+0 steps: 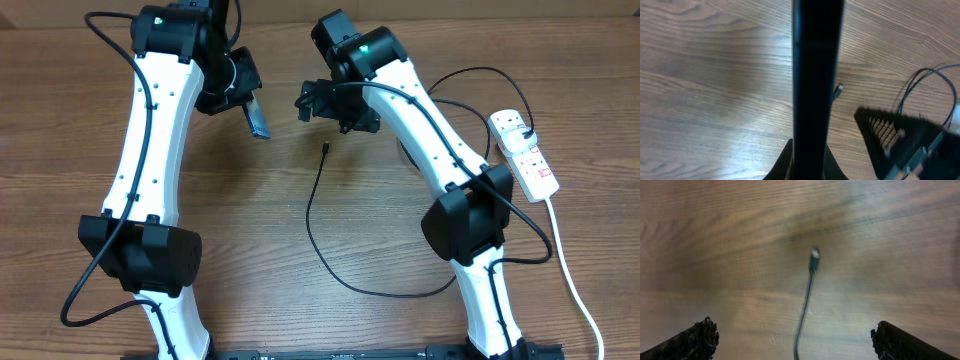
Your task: Plug charger to phone and switch on socket
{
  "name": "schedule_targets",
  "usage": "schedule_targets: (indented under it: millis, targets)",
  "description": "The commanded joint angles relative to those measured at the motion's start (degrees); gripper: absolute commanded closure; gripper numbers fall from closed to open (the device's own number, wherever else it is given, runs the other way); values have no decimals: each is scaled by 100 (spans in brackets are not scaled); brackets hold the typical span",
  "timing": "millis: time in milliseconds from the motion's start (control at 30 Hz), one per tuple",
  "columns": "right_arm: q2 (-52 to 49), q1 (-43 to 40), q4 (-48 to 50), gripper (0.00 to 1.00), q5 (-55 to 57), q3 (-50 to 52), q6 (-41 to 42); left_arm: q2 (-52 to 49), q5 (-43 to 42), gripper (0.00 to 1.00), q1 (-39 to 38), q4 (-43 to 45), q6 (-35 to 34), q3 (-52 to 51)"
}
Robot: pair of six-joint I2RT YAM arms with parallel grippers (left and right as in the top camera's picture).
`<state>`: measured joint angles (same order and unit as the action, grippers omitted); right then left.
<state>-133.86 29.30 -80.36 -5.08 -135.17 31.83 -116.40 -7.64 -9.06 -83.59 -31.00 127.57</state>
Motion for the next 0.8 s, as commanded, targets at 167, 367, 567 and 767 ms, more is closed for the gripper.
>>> schedule_targets:
  millis: [167,367,567,767]
  targets:
    - [-192,131,188,27,374,345,1014,15,79,96,269,-79,-68,44]
    - [-258,302,625,30,684,1073,1080,15,76,96,267,-101,-28,44]
    - [-258,321,1117,37,721,1530,1084,15,79,96,267,-129,-28,42]
    - [-269,374,1235,43,981,1567,1169,15,76,96,267,-122,-31,42]
